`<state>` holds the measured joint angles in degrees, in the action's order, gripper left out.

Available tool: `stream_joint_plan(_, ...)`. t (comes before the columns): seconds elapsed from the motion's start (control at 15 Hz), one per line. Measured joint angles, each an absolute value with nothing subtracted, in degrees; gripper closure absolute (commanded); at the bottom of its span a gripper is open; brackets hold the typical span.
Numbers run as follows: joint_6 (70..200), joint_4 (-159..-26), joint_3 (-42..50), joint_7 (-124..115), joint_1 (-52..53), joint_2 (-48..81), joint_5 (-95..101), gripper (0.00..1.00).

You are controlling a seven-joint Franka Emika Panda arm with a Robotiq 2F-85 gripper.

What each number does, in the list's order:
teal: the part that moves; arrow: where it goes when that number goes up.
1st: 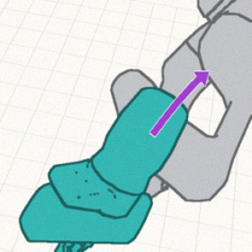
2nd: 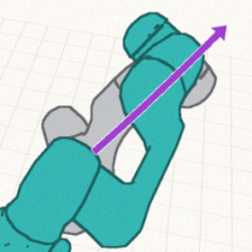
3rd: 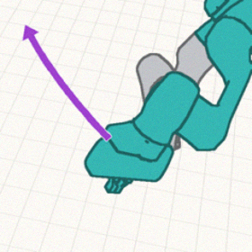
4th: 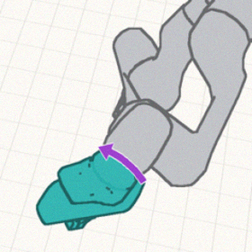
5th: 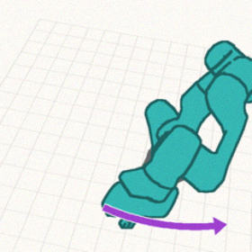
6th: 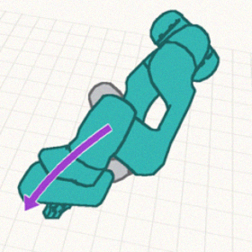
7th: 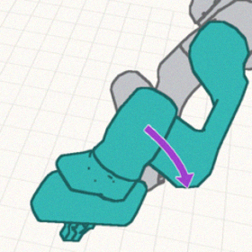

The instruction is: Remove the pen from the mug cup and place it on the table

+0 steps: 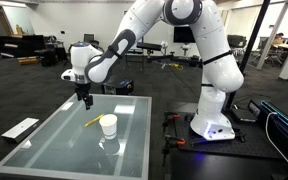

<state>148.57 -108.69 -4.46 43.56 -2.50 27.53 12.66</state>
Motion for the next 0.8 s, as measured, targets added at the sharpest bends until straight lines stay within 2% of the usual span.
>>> stream_joint_plan(0.47,151.8,-116.2,-4.4,41.2,-2.0,17.9,15.5,0.00)
stream_joint_plan(0.8,152.3,-117.5,-4.4,41.2,-2.0,17.0,15.5,0.00)
